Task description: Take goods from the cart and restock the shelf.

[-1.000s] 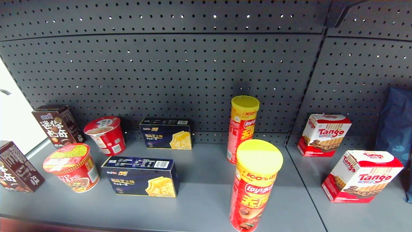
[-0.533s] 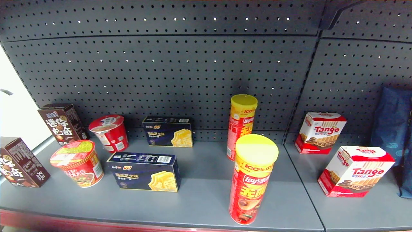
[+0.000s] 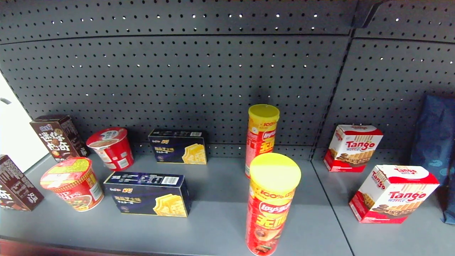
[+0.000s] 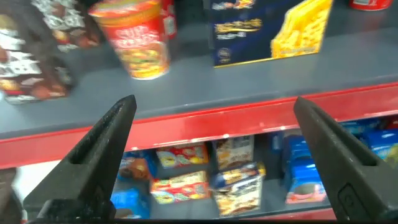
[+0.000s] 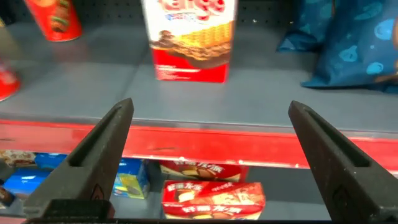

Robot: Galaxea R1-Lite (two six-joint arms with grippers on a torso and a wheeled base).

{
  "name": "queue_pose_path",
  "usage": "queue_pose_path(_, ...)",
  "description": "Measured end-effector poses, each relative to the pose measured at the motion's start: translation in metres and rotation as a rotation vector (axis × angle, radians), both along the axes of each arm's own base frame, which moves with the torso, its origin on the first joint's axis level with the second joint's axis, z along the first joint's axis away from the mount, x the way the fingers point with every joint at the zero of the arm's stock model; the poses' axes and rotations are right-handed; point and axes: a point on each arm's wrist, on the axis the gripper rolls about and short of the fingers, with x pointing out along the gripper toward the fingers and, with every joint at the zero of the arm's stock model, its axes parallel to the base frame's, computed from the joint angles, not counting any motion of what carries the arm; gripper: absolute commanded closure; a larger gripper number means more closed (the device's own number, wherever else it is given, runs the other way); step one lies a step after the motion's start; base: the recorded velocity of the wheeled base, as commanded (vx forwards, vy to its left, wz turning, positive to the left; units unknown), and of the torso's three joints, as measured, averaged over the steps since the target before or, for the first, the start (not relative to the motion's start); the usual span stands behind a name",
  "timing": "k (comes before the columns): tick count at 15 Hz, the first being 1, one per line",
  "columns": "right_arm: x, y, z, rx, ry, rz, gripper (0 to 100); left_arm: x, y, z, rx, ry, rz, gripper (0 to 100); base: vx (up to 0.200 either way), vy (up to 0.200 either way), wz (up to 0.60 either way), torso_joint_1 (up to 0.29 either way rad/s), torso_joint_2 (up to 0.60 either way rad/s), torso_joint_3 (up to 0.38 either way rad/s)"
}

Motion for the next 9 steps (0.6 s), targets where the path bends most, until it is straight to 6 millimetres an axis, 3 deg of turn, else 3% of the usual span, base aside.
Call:
queue_pose_path(3,0.0,0.0001,0.0001,0.0,-0.001,-0.002,0,0.0,0.0001,-0.0003,-0.009,0.003,-0.002,0,0.0,0.0,0.0,0.0,0.0,0.0)
queue_pose_path(5,0.0,0.0,0.0001,0.0,-0.001,-0.001,0,0.0001,0.0,-0.0004,-0.012,0.003,-0.002,0,-0.2,0.0,0.0,0.002,0.0,-0.002)
queue_pose_path(9,0.0,0.0,0.0002,0.0,-0.001,-0.002,0,0.0001,0.0002,-0.0004,-0.048,0.009,0.004,0,0.0,0.0,0.0,0.0,0.0,0.0)
